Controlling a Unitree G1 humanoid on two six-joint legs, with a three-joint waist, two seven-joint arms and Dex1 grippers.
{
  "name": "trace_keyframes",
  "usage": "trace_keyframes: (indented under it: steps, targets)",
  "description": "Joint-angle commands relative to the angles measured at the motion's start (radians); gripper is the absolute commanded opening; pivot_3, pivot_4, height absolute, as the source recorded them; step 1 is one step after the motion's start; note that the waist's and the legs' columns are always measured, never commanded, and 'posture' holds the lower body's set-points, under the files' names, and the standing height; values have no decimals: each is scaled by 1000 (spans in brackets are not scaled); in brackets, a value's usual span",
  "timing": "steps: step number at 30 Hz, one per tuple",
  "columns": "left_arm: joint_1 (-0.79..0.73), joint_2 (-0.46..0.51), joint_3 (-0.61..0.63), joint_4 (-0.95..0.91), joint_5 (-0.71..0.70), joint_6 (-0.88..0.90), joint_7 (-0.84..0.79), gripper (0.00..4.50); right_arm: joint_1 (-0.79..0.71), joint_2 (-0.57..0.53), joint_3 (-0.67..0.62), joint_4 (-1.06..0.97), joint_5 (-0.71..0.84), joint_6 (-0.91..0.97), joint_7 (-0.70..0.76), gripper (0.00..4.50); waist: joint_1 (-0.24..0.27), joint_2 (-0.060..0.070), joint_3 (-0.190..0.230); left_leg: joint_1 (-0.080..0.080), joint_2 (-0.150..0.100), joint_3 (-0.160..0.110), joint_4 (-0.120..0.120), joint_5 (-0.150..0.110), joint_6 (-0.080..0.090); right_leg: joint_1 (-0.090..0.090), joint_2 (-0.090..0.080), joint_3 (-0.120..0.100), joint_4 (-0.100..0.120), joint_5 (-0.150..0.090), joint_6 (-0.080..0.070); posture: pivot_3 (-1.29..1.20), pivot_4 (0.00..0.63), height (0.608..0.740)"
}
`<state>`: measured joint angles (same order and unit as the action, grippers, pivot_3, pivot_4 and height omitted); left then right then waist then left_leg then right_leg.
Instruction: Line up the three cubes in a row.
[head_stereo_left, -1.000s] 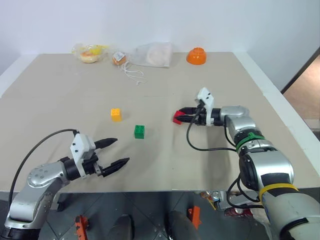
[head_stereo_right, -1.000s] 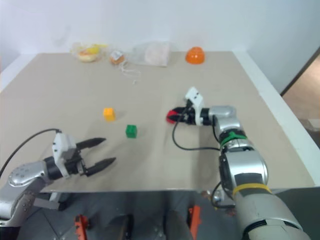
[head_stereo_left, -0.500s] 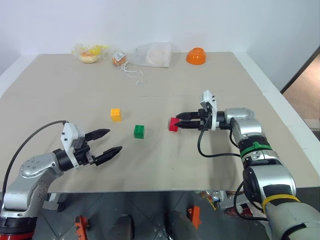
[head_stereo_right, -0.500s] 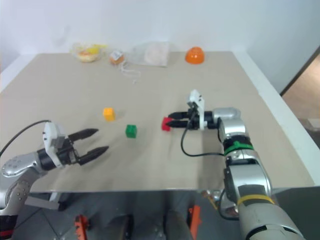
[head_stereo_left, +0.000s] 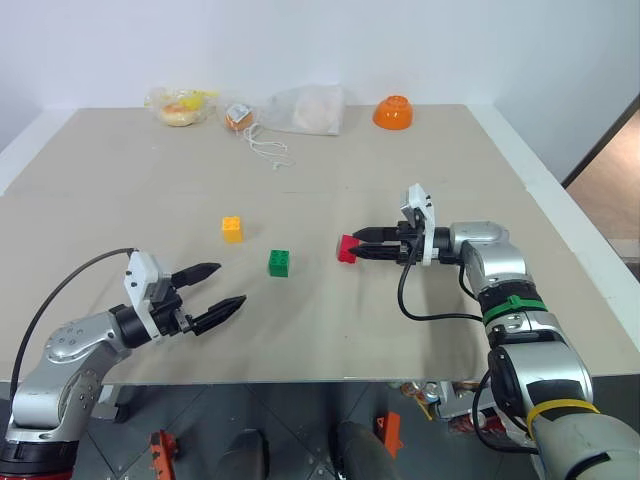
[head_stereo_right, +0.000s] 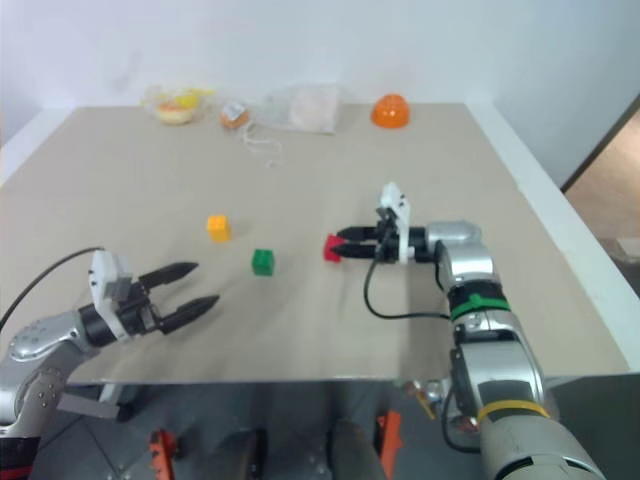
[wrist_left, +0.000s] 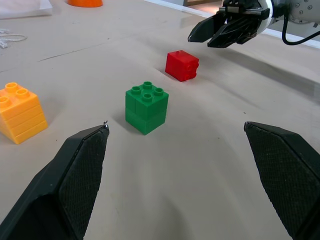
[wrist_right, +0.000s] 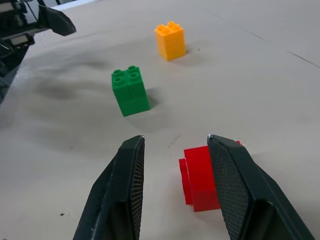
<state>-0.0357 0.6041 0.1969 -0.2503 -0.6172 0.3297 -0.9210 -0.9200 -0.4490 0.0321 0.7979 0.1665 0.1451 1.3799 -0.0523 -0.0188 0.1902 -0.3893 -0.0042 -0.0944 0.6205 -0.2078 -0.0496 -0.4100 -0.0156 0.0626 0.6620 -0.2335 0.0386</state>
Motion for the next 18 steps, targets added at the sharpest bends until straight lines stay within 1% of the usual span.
trace_keyframes:
  steps: [1,10,14,18]
  targets:
    - [-11,-3,8,-27,-4,-11,5,4500,-27,19,18,3,-8,-30,3,2012,0,0,0,0,0,0,0,0,0,0,0,0,0,0,0,0,150,740]
    - [10,-12,11,-48,-4,-11,23,4500,-125,37,67,207,-83,-114,11,2012,0,0,0,0,0,0,0,0,0,0,0,0,0,0,0,0,150,740]
    - [46,-15,21,-77,-8,-11,39,4500,-192,35,59,294,-101,-152,11,2012,-1,0,0,0,0,0,0,0,0,0,0,0,0,0,0,0,150,740]
    - [69,-17,28,-95,-11,-13,52,4500,-213,32,59,335,-114,-175,17,2012,-1,0,0,0,0,0,0,0,0,0,0,0,0,0,0,0,150,740]
